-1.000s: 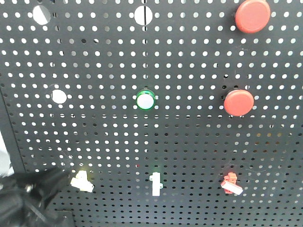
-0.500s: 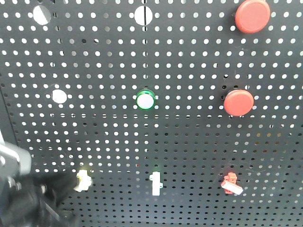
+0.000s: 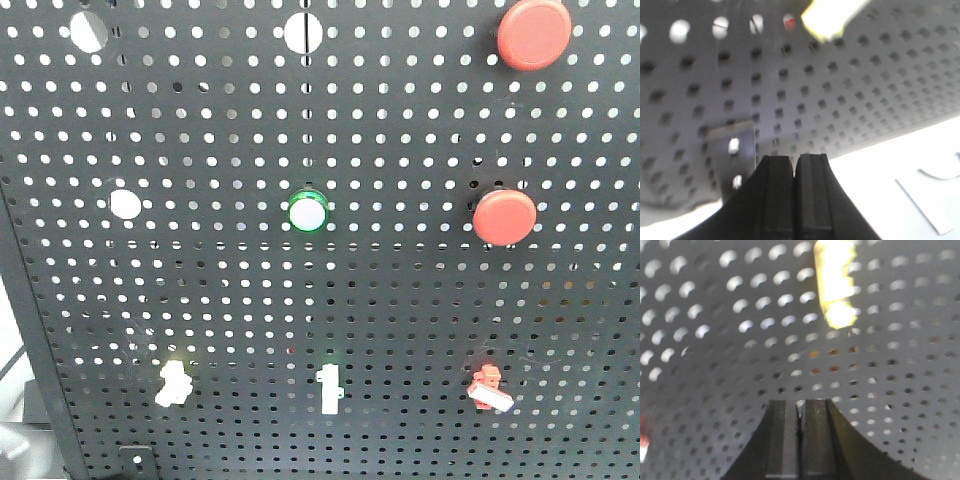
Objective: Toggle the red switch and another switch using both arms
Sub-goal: 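Move the right gripper toward the red-white toggle switch, then flip the red-white switch lever with the right gripper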
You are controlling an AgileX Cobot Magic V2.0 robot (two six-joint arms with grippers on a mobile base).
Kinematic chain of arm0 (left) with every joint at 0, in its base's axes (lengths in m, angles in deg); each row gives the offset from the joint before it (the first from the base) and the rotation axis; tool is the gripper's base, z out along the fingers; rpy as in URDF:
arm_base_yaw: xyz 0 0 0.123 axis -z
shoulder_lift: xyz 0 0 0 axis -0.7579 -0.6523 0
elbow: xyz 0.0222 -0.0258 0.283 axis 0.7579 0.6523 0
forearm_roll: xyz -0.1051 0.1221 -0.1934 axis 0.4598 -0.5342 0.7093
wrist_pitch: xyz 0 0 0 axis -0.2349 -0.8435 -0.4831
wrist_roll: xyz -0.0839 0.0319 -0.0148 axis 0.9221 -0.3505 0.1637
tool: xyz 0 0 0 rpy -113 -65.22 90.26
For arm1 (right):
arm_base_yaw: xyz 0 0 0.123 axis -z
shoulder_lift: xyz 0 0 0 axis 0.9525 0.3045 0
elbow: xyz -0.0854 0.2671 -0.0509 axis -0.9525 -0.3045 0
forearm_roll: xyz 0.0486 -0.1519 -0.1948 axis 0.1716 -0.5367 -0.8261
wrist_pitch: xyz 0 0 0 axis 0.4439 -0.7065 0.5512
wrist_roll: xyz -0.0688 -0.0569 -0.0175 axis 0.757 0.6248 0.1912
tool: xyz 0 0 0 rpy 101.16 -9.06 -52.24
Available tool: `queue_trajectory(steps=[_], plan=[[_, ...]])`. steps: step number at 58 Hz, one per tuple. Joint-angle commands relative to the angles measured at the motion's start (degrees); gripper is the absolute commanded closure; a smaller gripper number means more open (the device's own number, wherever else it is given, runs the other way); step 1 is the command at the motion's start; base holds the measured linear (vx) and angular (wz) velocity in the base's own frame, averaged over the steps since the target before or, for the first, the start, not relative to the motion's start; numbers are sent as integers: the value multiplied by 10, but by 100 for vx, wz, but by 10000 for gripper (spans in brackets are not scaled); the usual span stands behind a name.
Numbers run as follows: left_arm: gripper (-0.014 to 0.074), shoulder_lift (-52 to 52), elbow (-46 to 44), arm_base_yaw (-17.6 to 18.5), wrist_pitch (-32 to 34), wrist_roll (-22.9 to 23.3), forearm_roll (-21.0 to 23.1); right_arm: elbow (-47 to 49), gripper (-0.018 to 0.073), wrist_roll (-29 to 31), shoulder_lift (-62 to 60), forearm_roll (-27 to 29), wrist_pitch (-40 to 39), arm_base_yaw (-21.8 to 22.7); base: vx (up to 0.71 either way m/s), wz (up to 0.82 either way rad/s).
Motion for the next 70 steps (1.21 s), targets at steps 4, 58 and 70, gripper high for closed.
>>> queue_trajectory(steps=[4,58,70], plan=[[594,73,13,3,37,4,2,21,566,200,8,126,-36,-11,0,0],[594,197,25,3,-76,-83,-1,54,566,743,265,685,-120,-256,0,0],[594,195,25,3,-75,-84,-1,54,566,735,299,685,-79,-256,0,0]])
